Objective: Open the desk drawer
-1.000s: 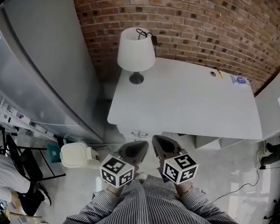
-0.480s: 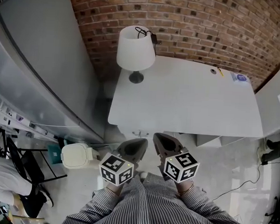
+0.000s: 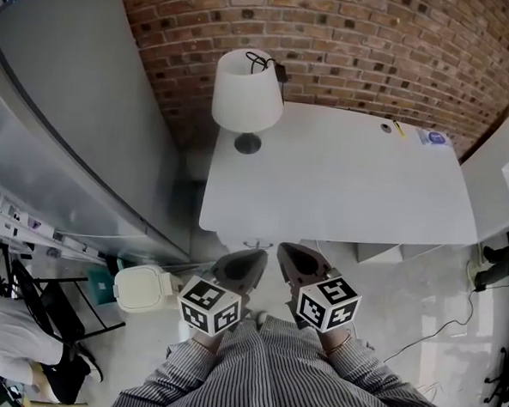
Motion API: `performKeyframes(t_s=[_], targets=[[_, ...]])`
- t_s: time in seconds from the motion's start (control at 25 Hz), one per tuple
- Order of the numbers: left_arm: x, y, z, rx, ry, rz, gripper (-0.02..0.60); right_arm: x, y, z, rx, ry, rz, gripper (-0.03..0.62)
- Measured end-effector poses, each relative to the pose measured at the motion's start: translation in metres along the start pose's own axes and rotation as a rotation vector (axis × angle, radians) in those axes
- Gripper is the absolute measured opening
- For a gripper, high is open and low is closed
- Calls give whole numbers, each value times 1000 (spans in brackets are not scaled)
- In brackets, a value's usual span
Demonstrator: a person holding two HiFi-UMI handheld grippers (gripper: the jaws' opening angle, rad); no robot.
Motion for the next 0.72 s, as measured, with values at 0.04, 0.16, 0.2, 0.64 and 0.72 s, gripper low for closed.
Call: performKeyframes(t_s=[0.04, 0.16, 0.2, 0.64, 0.72], targets=[[1, 0, 1, -5, -4, 0, 8, 0, 1, 1, -3, 0, 1, 15], [1, 0, 5, -22, -25, -3, 8, -1, 4, 4, -9, -1, 5, 15], [1, 0, 6, -25, -30, -1, 8, -2, 4, 4, -12, 1, 6, 15], [-12, -13, 20, -30, -70, 26, 8, -16, 8, 9, -53, 43, 23, 15], [-17, -14, 22, -28, -75, 36, 8, -20, 8, 9, -60, 52, 30, 15]])
Point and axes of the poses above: the fingertips, and each gripper's own axes: y forward along the fingers, z to its left, x out of its top, the point moved 3 cm from there along -y, backward along the fingers, and after that the axes turned 2 degrees about -y, right-handed, at the moved point
